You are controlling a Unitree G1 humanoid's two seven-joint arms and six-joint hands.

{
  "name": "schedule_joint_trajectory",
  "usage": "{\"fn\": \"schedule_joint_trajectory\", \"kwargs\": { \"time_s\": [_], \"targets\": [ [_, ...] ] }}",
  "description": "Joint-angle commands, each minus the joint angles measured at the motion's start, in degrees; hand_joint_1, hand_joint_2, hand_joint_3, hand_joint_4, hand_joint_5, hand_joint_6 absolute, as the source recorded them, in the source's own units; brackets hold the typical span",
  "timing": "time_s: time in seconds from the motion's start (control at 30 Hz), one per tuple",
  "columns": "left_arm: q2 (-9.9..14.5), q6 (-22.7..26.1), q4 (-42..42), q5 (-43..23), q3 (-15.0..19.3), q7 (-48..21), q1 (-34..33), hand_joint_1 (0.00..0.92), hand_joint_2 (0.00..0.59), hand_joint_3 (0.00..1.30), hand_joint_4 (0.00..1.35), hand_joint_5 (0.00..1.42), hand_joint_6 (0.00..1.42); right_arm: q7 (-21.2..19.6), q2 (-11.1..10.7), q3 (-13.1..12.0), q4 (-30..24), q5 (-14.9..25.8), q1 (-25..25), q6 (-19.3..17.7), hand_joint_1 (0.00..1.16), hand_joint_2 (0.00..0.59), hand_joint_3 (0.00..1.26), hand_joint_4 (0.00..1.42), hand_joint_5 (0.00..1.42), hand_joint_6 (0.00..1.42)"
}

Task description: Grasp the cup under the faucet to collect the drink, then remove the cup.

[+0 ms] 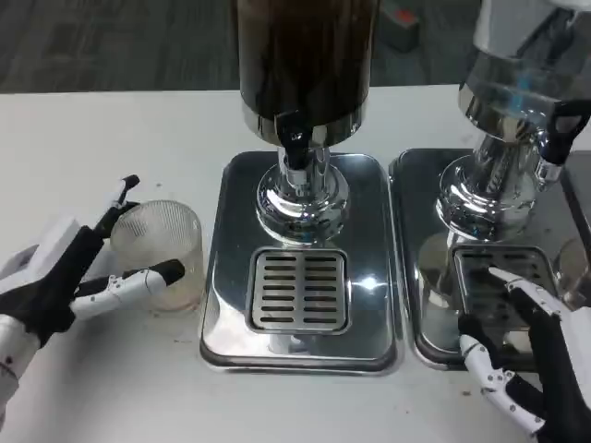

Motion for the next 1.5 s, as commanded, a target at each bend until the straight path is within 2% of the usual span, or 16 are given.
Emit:
{"fn": "schedule_joint_trajectory", "kwargs": {
  "time_s": [0.03,0.4,0.67,0.93,1.07,1.23,1.43,1.5],
  "targets": [
    [-0.5,0.6,1.5,0.9,-1.0,0.4,-1.6,0.103,0.004,0.00,0.14,0.31,0.19,-0.5,0.1,-0.5,0.4,0.5,-0.1,-0.5,0.33,0.440,0.31,0.26,0.29,0.37],
    [-0.7,0.5,3.0,1.0,-2.0,1.4,-2.1,0.091,0.000,0.00,0.14,0.31,0.20,0.0,0.0,-1.1,0.3,1.0,0.0,-0.4,0.32,0.446,0.32,0.26,0.29,0.37],
    [-1.1,1.1,3.2,2.0,-3.3,3.3,-2.4,0.187,0.012,0.00,0.18,0.35,0.25,0.2,0.2,-1.1,0.1,1.8,0.4,-0.2,0.31,0.447,0.32,0.26,0.29,0.37],
    [-2.0,1.2,3.4,2.8,-3.3,5.1,-2.5,0.208,0.011,0.00,0.22,0.40,0.30,0.3,0.5,-1.2,-0.4,2.1,1.1,0.2,0.31,0.443,0.32,0.26,0.29,0.37],
    [-2.7,0.7,3.5,2.5,-2.9,7.0,-2.2,0.210,0.018,0.01,0.29,0.46,0.37,0.4,0.5,-1.3,-0.7,2.2,1.3,0.2,0.30,0.443,0.32,0.26,0.29,0.37],
    [-3.6,-0.8,4.1,2.0,-2.6,8.9,-1.9,0.230,0.028,0.10,0.38,0.56,0.55,0.7,0.4,-1.5,-0.8,2.5,1.5,0.1,0.29,0.446,0.33,0.26,0.29,0.37],
    [-4.6,-2.3,4.4,2.4,-2.7,11.4,-1.6,0.251,0.055,0.37,0.56,0.76,0.98,1.1,0.2,-1.9,-0.9,2.9,1.6,0.0,0.25,0.439,0.35,0.26,0.29,0.38],
    [-4.7,-2.7,4.4,2.6,-2.7,12.4,-1.4,0.244,0.060,0.42,0.61,0.80,1.04,1.3,0.2,-1.9,-0.8,2.9,1.7,0.0,0.24,0.438,0.35,0.26,0.29,0.38]
  ]
}}
